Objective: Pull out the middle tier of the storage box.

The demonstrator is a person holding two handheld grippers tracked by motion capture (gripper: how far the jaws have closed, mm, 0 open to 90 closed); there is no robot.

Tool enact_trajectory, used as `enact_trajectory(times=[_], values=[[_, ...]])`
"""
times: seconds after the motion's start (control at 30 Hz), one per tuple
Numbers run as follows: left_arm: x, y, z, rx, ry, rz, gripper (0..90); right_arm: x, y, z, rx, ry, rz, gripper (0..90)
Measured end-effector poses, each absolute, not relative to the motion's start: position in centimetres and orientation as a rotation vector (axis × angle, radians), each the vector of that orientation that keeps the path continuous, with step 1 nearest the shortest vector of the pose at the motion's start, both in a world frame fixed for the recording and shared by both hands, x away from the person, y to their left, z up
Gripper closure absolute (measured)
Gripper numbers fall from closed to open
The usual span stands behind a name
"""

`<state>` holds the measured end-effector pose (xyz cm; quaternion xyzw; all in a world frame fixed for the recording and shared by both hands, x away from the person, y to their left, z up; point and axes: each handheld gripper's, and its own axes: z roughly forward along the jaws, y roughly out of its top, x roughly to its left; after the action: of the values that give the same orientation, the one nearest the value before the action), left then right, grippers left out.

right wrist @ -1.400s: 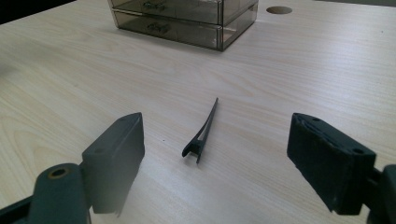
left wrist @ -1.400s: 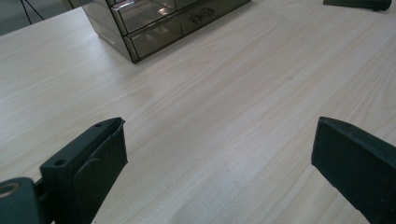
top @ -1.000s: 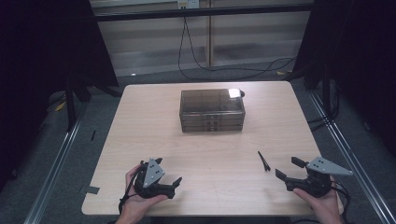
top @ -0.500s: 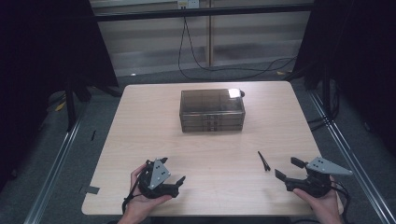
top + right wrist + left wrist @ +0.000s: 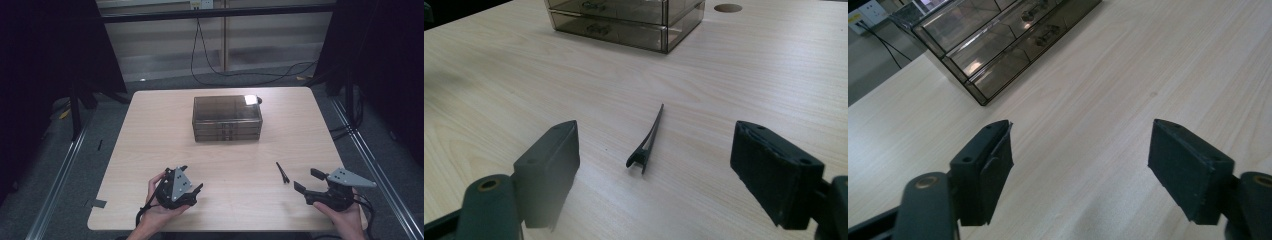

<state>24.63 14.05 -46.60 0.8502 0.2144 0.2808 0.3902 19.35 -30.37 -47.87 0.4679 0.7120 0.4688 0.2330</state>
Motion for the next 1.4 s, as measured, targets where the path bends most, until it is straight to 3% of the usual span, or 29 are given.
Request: enact_trajectory(times=[0.7,1.1,1.4], values=[[26.2,11.1,-46.3,2.215,0.423,0.872,36.2,19.5,-30.3,-48.0,1.284,1.999,1.296,18.6],[26.4,9.3,-46.3,2.263,0.279,0.989,56.1,19.5,-30.4,-47.9,1.285,1.991,1.301,20.7],[27.0,8.1,-47.3,2.319,0.231,1.122,59.5,19.6,-30.4,-47.9,1.285,1.995,1.304,20.0]])
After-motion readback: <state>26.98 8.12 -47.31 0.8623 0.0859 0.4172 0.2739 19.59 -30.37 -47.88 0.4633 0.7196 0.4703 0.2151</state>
